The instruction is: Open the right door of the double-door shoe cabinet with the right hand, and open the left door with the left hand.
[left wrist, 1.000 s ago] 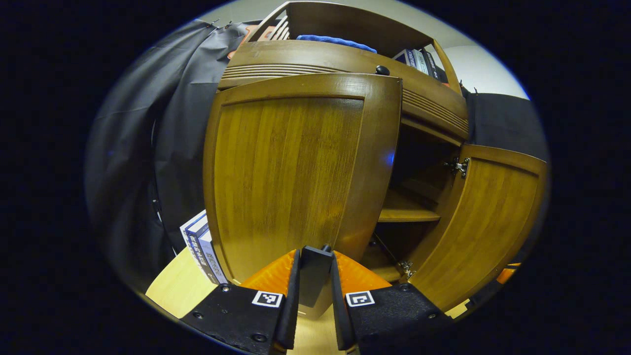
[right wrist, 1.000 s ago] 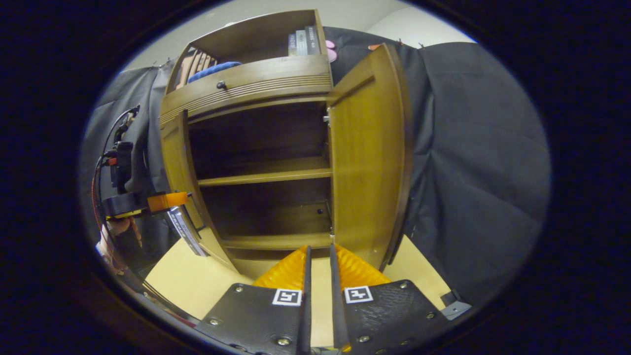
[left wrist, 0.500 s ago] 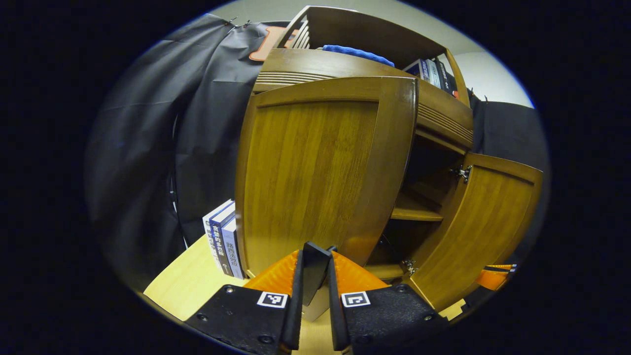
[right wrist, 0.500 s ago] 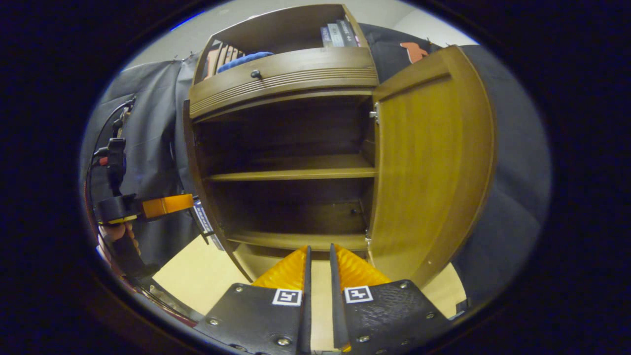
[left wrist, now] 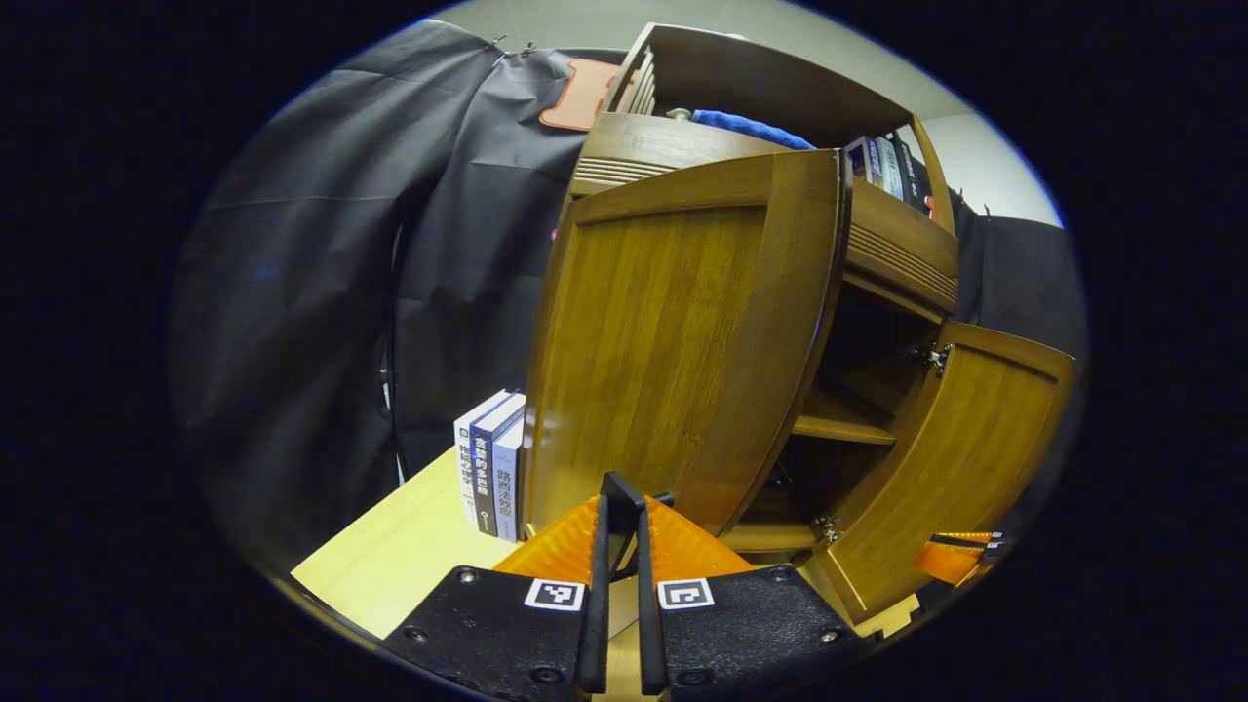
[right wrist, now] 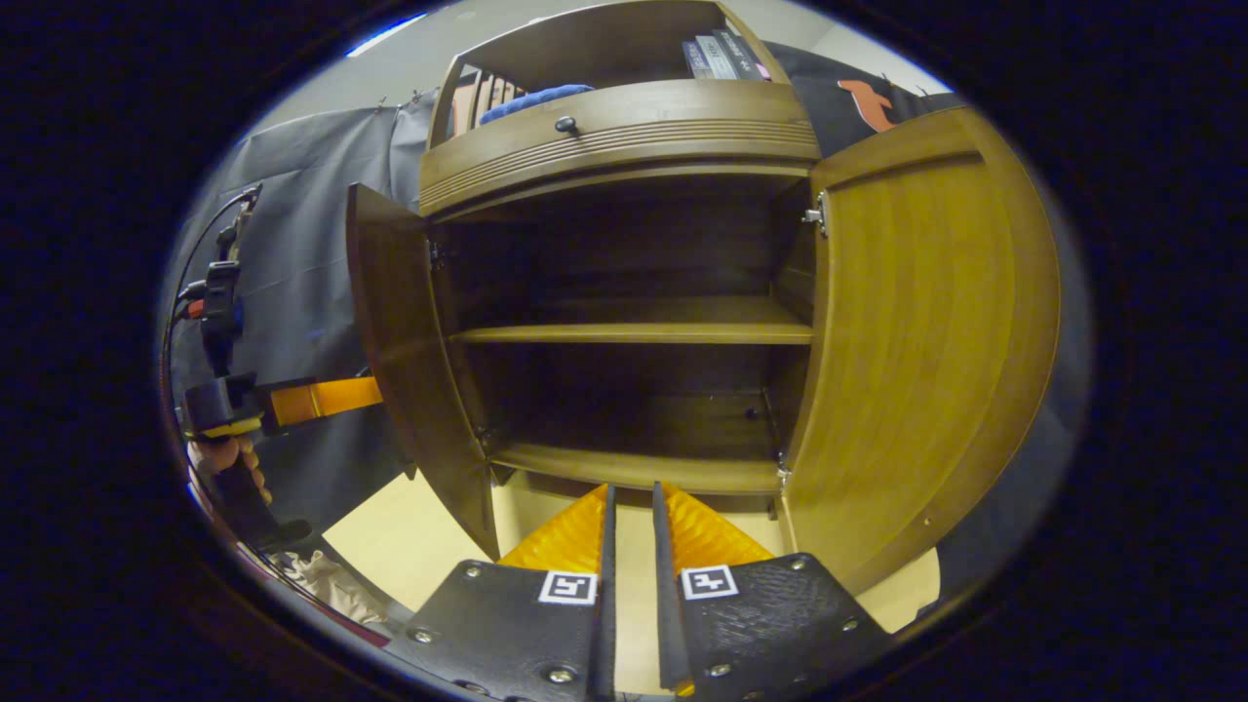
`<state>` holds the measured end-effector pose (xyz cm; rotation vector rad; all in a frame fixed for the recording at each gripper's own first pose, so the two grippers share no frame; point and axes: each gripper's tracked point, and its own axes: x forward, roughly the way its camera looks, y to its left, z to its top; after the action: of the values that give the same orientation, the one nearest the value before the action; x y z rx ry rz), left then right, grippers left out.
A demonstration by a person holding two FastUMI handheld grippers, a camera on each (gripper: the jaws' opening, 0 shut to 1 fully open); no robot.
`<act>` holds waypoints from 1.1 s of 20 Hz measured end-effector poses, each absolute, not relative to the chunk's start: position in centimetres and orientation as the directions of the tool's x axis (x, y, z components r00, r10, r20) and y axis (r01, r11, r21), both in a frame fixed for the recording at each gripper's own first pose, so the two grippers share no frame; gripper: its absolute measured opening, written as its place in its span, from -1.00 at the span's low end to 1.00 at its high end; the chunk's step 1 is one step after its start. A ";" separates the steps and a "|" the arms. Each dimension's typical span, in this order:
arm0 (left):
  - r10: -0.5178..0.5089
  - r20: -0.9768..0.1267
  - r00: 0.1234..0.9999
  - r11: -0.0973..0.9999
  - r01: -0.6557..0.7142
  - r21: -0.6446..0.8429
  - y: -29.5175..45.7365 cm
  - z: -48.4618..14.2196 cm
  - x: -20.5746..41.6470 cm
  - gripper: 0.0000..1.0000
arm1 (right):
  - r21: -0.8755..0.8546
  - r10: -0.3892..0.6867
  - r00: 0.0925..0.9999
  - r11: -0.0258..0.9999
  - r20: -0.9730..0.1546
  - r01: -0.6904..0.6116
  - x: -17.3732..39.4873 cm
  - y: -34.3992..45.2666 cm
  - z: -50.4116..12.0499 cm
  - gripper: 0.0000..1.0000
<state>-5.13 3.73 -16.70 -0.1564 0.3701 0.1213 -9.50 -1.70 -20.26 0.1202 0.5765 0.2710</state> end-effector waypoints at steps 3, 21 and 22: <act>0.100 -0.367 0.925 0.976 -0.163 -0.146 4.4 -16.6 -5.8 -0.75 | 0.192 0.309 0.796 0.951 -0.520 -0.244 -9.4 -0.8 -20.4 -0.65; 0.207 -0.337 0.918 0.957 -0.261 -0.123 13.1 -15.0 -8.9 -0.85 | 0.244 0.449 0.740 0.893 -0.501 -0.377 -8.0 5.2 -20.7 -0.65; 0.209 -0.336 0.918 0.958 -0.262 -0.120 13.4 -15.0 -9.0 -0.79 | 0.245 0.453 0.738 0.892 -0.500 -0.381 -7.9 5.4 -20.7 -0.65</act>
<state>-8.99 13.42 -14.97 -0.1640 0.3268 0.2434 -7.94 5.36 -20.68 0.1298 0.5820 0.4588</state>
